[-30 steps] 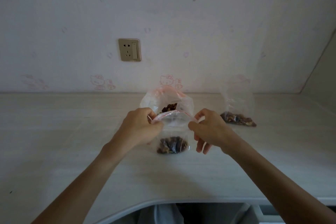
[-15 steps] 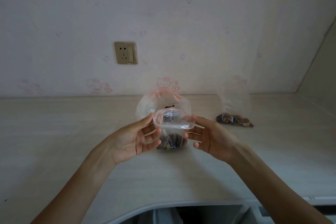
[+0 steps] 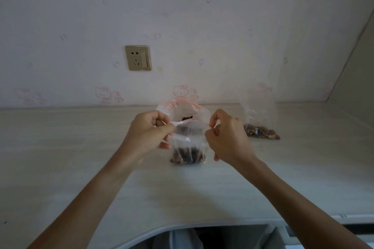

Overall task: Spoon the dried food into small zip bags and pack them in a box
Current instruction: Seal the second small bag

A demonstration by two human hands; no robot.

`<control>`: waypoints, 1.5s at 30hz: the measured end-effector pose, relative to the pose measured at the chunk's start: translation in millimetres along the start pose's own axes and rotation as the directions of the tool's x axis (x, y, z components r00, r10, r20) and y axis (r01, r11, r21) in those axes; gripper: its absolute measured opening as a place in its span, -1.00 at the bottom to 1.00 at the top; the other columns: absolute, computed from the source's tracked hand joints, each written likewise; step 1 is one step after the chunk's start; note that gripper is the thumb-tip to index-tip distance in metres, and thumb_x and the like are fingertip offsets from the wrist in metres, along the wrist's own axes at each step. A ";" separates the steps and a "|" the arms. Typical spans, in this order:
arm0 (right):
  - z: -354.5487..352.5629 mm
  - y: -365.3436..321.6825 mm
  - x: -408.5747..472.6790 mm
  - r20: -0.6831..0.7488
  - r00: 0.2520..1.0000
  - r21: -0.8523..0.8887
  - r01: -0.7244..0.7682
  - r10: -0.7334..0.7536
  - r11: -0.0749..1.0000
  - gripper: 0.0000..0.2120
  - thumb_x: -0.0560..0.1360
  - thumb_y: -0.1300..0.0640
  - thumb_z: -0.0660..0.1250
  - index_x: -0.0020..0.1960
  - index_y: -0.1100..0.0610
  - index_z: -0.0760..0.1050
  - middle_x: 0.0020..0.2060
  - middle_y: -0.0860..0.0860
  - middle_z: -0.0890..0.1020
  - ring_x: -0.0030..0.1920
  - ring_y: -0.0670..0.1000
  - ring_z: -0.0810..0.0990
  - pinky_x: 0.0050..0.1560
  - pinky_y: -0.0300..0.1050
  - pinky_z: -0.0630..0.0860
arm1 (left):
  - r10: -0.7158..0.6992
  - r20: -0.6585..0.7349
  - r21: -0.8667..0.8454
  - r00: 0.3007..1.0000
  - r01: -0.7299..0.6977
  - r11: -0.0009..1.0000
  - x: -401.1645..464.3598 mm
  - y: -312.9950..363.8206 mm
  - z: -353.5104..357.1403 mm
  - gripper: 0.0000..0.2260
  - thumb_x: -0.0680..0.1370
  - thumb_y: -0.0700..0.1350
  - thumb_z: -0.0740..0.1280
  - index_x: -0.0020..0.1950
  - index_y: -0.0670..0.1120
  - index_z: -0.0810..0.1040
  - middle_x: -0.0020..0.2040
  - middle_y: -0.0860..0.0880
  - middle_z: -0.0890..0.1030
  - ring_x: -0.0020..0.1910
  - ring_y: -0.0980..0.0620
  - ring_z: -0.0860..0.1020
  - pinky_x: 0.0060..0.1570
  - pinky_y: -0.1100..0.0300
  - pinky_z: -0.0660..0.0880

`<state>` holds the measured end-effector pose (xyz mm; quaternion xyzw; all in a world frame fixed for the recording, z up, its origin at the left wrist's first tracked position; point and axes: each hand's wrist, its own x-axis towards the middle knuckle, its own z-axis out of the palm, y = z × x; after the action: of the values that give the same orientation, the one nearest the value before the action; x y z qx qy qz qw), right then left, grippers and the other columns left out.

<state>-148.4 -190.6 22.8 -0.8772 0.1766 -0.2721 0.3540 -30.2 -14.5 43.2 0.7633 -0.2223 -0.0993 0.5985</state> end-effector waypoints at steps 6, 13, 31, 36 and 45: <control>-8.7 -3.2 6.1 0.185 0.964 0.047 -0.202 0.191 0.978 -0.89 0.63 0.11 0.27 0.10 0.13 0.41 -0.22 0.11 0.66 -0.46 0.03 0.69 -0.51 -0.11 0.58 | 0.393 -0.031 0.668 0.919 -0.274 0.692 0.1 8.3 -5.3 -0.86 0.47 -0.15 0.43 -0.20 0.03 0.52 -0.39 0.10 0.54 -0.29 0.12 0.54 -0.32 0.21 0.38; -24.9 18.8 13.0 0.549 0.811 0.673 -0.572 0.202 0.468 -0.68 0.68 0.10 0.19 0.14 0.28 0.64 -0.07 0.20 0.71 -0.14 0.13 0.73 -0.38 -0.09 0.60 | -0.189 0.252 -0.065 0.949 0.211 0.975 2.5 10.7 -11.7 -0.70 0.57 0.07 0.48 -0.07 -0.19 0.68 -0.25 -0.06 0.63 -0.27 0.03 0.66 -0.18 -0.07 0.70; -21.2 8.5 14.6 0.137 0.990 0.543 -0.090 0.017 0.835 -0.82 0.48 0.44 0.46 -0.02 0.22 0.68 -0.39 0.10 0.60 -0.40 0.08 0.64 -0.35 -0.12 0.64 | -0.130 0.274 -0.162 0.953 0.179 0.971 6.4 5.3 -12.5 -0.82 0.38 -0.20 0.62 -0.29 0.02 0.68 -0.30 -0.03 0.67 -0.37 0.12 0.62 -0.46 0.27 0.51; -23.5 -8.1 9.7 0.001 0.855 -0.229 0.506 -0.519 0.832 -0.66 0.40 0.46 0.37 0.10 0.18 0.63 -0.37 -0.30 0.35 -0.46 -0.15 0.38 -0.42 -0.26 0.34 | 0.383 -0.064 0.475 0.922 -0.309 0.824 7.0 11.4 -9.4 -0.79 0.33 -0.26 0.52 -0.36 0.02 0.58 -0.45 0.13 0.62 -0.43 0.19 0.61 -0.34 0.23 0.48; -25.6 0.5 13.9 0.394 0.888 0.432 -0.406 0.236 0.806 -0.80 0.63 0.12 0.36 0.00 0.24 0.68 -0.31 0.11 0.63 -0.32 0.11 0.69 -0.34 -0.03 0.64 | 0.063 -0.044 0.248 0.997 -0.050 0.968 4.3 9.4 -5.8 -0.88 0.56 -0.15 0.40 -0.16 -0.12 0.52 -0.45 0.00 0.63 -0.45 -0.04 0.67 -0.39 0.02 0.66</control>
<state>-152.8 -211.3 42.7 -0.7429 0.1872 -0.0973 0.6353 -26.1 -13.2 54.3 0.8273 -0.2392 -0.0341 0.5071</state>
